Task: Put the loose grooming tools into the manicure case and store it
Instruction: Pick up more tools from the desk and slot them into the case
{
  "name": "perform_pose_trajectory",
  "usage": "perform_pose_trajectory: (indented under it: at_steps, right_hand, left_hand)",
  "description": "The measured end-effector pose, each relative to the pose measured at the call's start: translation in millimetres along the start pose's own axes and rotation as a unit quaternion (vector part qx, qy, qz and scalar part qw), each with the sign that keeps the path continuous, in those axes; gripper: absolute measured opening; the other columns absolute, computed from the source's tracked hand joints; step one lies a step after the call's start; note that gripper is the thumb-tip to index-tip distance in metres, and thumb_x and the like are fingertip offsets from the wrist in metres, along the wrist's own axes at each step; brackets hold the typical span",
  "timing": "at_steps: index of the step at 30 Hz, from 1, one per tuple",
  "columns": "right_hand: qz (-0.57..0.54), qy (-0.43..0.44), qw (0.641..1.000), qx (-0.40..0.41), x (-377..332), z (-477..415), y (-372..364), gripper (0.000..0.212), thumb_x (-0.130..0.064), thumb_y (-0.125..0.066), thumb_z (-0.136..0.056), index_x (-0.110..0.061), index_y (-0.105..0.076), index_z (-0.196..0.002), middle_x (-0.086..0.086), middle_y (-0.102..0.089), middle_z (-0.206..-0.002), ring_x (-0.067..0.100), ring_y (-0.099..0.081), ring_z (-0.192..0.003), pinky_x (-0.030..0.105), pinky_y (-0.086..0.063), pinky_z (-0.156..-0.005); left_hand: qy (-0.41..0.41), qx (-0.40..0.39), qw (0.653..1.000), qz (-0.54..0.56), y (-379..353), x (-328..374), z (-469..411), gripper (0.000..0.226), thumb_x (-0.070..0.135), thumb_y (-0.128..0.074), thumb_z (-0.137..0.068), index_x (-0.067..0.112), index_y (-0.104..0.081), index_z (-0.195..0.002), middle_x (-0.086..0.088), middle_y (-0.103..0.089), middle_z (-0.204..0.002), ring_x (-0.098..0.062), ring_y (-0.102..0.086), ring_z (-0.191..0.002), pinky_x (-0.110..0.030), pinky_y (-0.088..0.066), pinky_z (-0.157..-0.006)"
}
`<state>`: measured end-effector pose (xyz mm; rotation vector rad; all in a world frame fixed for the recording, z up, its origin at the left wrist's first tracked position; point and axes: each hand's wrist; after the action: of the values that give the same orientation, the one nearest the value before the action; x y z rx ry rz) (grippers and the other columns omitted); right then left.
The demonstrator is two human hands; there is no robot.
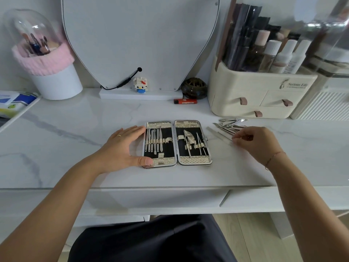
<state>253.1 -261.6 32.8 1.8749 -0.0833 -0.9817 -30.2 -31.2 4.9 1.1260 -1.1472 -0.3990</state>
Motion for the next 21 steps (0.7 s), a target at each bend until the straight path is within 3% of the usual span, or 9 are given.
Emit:
perform_pose_trajectory:
  at_steps: [3,7,12,16,18,21]
  right_hand:
    - [0.003,0.0,1.0,-0.001,-3,5,-6,0.01,-0.013,-0.069,-0.077,-0.022,-0.071,-0.073,0.007,-0.065,-0.072,0.021,-0.057,-0.071,0.025,-0.043,-0.065]
    - [-0.015,0.01,1.0,-0.006,-5,7,-8,0.006,-0.014,-0.071,-0.077,-0.02,-0.072,-0.074,-0.006,-0.053,-0.059,0.007,-0.046,-0.057,0.01,-0.035,-0.053]
    - [0.003,-0.019,0.999,0.033,0,0,-3,0.005,-0.018,-0.074,-0.076,-0.017,-0.07,-0.078,-0.005,-0.049,-0.059,0.011,-0.045,-0.058,0.022,-0.037,-0.057]
    - [0.053,-0.038,0.997,-0.044,-7,-15,-2,0.009,-0.022,-0.074,-0.075,-0.016,-0.069,-0.071,-0.006,-0.057,-0.062,0.013,-0.051,-0.064,0.024,-0.038,-0.06]
    - [0.082,-0.04,0.992,-0.084,-11,-21,1,0.016,-0.021,-0.073,-0.076,-0.008,-0.069,-0.068,0.003,-0.061,-0.062,0.015,-0.051,-0.06,0.025,-0.041,-0.058]
    - [0.147,-0.032,0.98,-0.128,-14,-28,3,0.027,-0.022,-0.067,-0.08,0.003,-0.067,-0.07,0.017,-0.062,-0.069,0.022,-0.052,-0.066,0.032,-0.047,-0.068]
  left_hand:
    - [0.0,-0.001,1.0,-0.001,0,1,0,0.127,0.096,-0.043,-0.043,0.032,-0.012,-0.148,0.015,-0.014,-0.153,0.006,-0.002,-0.138,-0.024,0.004,-0.113]
    - [0.005,-0.002,1.0,0.002,2,7,2,0.126,0.093,-0.044,-0.043,0.032,-0.013,-0.148,0.026,-0.011,-0.142,0.011,-0.001,-0.132,-0.019,0.006,-0.109]
    - [0.004,-0.002,1.0,0.001,3,8,3,0.128,0.096,-0.042,-0.04,0.032,-0.012,-0.148,0.024,-0.011,-0.142,0.011,0.0,-0.131,-0.019,0.006,-0.109]
    - [0.003,-0.001,1.0,0.006,3,7,3,0.127,0.097,-0.042,-0.04,0.034,-0.012,-0.147,0.018,-0.014,-0.15,0.007,-0.002,-0.134,-0.022,0.005,-0.111]
    - [0.002,0.003,1.0,0.005,2,6,3,0.128,0.097,-0.042,-0.04,0.033,-0.012,-0.147,0.014,-0.015,-0.153,0.006,-0.003,-0.135,-0.023,0.005,-0.112]
    - [-0.001,0.005,1.0,0.003,2,6,3,0.128,0.096,-0.042,-0.041,0.032,-0.013,-0.148,0.011,-0.016,-0.154,0.006,-0.003,-0.135,-0.024,0.004,-0.112]
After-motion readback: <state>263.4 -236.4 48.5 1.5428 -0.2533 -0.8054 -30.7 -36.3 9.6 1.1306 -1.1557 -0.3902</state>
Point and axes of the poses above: each hand's wrist, its own z-axis away from the middle knuckle, its own y-axis out of the back of the hand, x = y × z
